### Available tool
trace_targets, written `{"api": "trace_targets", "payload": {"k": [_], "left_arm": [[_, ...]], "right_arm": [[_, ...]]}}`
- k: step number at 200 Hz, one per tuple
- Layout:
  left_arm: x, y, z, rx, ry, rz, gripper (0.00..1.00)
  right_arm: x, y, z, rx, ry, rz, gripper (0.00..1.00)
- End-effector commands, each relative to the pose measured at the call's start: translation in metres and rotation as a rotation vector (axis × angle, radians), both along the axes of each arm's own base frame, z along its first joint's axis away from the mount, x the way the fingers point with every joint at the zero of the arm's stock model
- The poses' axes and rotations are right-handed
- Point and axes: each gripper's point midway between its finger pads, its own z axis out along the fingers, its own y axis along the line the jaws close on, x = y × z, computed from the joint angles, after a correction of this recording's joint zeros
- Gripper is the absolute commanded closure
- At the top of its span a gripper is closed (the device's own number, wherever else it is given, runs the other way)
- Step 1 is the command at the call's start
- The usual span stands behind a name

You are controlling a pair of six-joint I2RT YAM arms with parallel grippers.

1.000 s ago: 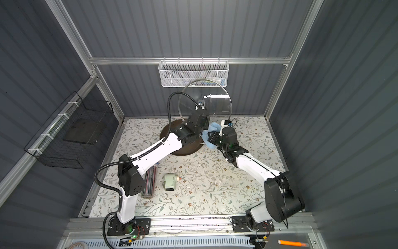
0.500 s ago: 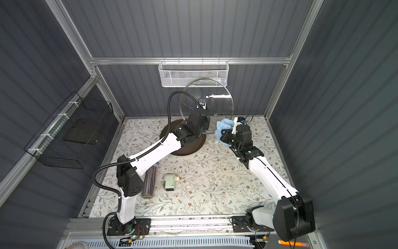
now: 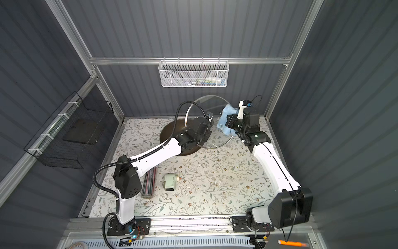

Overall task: Wipe the pot lid with a cloth
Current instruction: Wipe the pot lid.

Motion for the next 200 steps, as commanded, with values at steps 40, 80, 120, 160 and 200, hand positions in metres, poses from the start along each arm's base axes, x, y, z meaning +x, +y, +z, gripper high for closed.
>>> {"api": "trace_targets", "payload": {"k": [40,80,120,160,200], "left_arm": [[-0.055,-0.025,0.111,-0.158,-0.267,-0.251,1.00],[-0.073,-0.030,0.104,-0.090,-0.292,-0.332,1.00],[-0.079,-0.039,0.095,-0.022,-0.308,-0.375,1.00],[-0.075,-0.044,0.089,0.004,-0.313,-0.374,1.00],[-0.072,-0.046,0.080,0.055,-0.328,-0.368,1.00]], "right_arm": [[-0.002,0.048,-0.012,-0.039,0.157,0.358,1.00],[-0.010,0.078,-0.026,0.004,0.253,0.603,1.00],[-0.021,0.101,-0.052,0.005,0.349,0.749,1.00],[-0.023,0.111,-0.069,-0.111,0.394,0.748,1.00],[-0.022,0.109,-0.072,-0.150,0.403,0.748,1.00]]}}
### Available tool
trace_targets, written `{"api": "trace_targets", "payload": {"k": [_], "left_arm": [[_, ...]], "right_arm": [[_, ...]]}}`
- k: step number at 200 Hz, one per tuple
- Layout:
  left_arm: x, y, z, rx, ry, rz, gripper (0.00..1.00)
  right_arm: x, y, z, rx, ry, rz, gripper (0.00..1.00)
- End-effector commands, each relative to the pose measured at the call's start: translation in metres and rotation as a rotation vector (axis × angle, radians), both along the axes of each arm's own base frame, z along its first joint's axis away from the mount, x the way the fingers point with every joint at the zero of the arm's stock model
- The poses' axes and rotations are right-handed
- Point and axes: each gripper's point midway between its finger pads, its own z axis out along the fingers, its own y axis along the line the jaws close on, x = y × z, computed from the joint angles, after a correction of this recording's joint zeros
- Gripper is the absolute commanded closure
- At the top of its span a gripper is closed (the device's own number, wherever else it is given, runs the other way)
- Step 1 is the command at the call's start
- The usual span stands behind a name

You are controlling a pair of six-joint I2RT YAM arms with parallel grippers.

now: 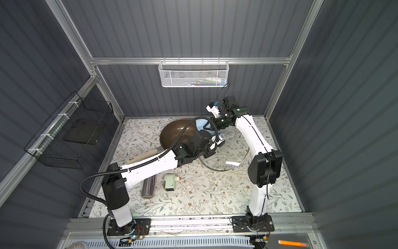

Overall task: Wipe the pot lid with a cloth
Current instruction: Wipe the pot lid.

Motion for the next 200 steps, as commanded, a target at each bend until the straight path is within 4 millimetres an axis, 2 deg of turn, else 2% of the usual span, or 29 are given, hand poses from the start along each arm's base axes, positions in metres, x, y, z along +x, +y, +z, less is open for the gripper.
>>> {"api": "trace_targets", "payload": {"k": [1,32,50,74,94,120,145,174,200], "left_arm": [[0.013,-0.010,0.080,-0.202,-0.174,0.034,1.00],[0.022,-0.003,0.082,-0.212,-0.197,0.102,1.00],[0.029,0.002,0.082,-0.209,-0.209,0.156,1.00],[0.037,0.007,0.082,-0.214,-0.219,0.215,1.00],[0.046,0.013,0.086,-0.237,-0.220,0.261,1.00],[0.066,0.026,0.091,-0.277,-0.208,0.350,1.00],[0.082,0.042,0.107,-0.364,-0.179,0.400,1.00],[0.085,0.053,0.128,-0.463,-0.128,0.378,1.00],[0.086,0.067,0.135,-0.500,-0.090,0.371,1.00]], "right_arm": [[0.003,-0.009,-0.008,-0.065,0.002,-0.009,1.00],[0.025,-0.040,-0.008,-0.161,-0.052,-0.165,1.00],[0.039,-0.070,0.003,-0.158,-0.082,-0.297,1.00],[0.047,-0.113,0.018,-0.132,-0.114,-0.466,1.00],[0.038,-0.137,0.031,-0.094,-0.145,-0.548,1.00],[0.021,-0.153,0.042,-0.047,-0.182,-0.615,1.00],[0.008,-0.170,0.044,-0.006,-0.186,-0.675,1.00],[0.004,-0.190,0.051,0.103,-0.183,-0.728,1.00],[0.003,-0.193,0.064,0.218,-0.216,-0.720,1.00]]}}
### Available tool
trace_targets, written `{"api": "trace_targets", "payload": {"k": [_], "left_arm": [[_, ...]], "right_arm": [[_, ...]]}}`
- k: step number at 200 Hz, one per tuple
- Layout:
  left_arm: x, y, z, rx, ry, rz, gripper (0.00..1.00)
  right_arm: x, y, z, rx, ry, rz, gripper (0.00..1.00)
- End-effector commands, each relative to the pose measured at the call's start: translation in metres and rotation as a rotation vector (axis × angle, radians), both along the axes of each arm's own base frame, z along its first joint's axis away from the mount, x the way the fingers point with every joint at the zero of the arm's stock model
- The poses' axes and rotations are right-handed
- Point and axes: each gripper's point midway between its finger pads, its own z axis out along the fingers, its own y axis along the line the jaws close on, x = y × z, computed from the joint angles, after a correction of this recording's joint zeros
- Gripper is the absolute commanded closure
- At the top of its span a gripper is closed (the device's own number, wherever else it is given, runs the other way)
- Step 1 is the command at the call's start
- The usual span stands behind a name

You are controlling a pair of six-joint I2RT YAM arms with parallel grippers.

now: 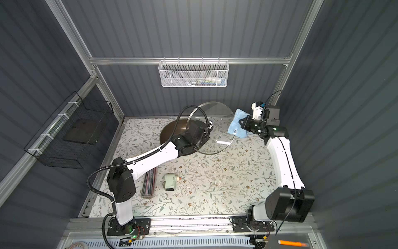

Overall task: Wipe the pot lid with a cloth
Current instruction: Wipe the pot lid, then place the pot lid on the cooking pot.

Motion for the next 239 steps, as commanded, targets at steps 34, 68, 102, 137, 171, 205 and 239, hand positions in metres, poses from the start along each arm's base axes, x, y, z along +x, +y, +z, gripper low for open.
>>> {"api": "trace_targets", "payload": {"k": [34,68,102,137,171,205,239], "left_arm": [[0.009,0.044,0.128,-0.299,-0.133,0.075,1.00],[0.016,0.062,0.109,-0.077,-0.079,0.083,1.00],[0.010,0.077,0.086,0.143,-0.019,0.070,1.00],[0.005,0.096,0.089,0.331,-0.021,0.057,1.00],[0.011,0.103,0.083,0.484,-0.040,0.055,1.00],[0.018,0.086,0.066,0.497,-0.018,-0.012,1.00],[0.039,0.080,0.041,0.497,0.001,-0.007,1.00]], "right_arm": [[0.004,0.004,0.012,0.141,-0.064,0.024,1.00],[0.002,0.005,0.007,0.157,-0.066,0.025,1.00],[0.001,0.005,-0.002,0.156,-0.047,0.023,1.00],[0.001,0.005,-0.005,0.164,-0.031,0.018,1.00],[-0.003,0.003,-0.008,0.153,-0.026,0.002,1.00],[-0.006,0.000,-0.020,0.135,0.002,-0.020,1.00],[-0.009,-0.001,-0.028,0.138,0.016,-0.032,1.00]]}}
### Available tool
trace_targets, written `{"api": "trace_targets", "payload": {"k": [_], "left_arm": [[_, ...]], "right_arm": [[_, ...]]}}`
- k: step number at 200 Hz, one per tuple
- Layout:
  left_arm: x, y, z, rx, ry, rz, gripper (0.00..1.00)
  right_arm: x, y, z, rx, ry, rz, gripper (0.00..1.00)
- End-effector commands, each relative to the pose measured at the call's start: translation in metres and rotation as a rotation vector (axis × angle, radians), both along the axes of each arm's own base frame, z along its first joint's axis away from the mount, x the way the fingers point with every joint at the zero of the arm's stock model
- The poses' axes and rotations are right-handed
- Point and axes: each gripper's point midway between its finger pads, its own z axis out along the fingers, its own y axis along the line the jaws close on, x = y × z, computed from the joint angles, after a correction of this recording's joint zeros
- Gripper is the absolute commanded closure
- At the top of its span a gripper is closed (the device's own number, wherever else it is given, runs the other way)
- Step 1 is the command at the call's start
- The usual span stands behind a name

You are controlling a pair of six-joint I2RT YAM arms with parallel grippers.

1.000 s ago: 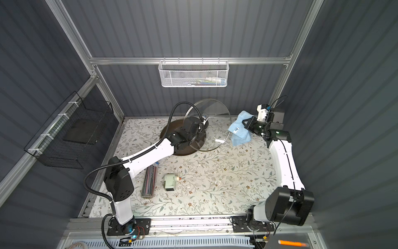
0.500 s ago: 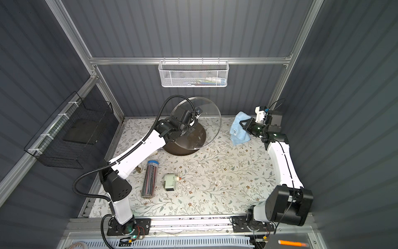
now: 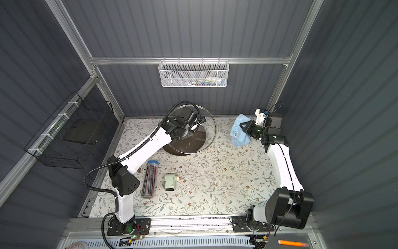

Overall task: Wipe the pot lid with a cloth
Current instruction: Place the pot lid on the cooking pot.

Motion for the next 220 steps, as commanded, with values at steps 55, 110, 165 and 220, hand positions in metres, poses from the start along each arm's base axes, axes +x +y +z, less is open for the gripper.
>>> {"api": "trace_targets", "payload": {"k": [55,110,165,220], "left_arm": [[0.044,-0.011,0.011,-0.122,-0.093,0.008,1.00],[0.057,0.011,0.002,-0.201,-0.018,0.047,1.00],[0.071,0.034,-0.021,-0.198,0.013,0.105,1.00],[0.075,0.040,-0.038,-0.191,0.040,0.113,1.00]], "right_arm": [[-0.005,-0.002,-0.012,-0.008,0.021,-0.023,1.00],[-0.004,-0.003,-0.021,0.004,0.045,-0.027,1.00],[0.003,-0.005,-0.069,0.035,0.147,-0.054,1.00],[0.004,0.004,-0.092,0.063,0.196,-0.055,1.00]]}}
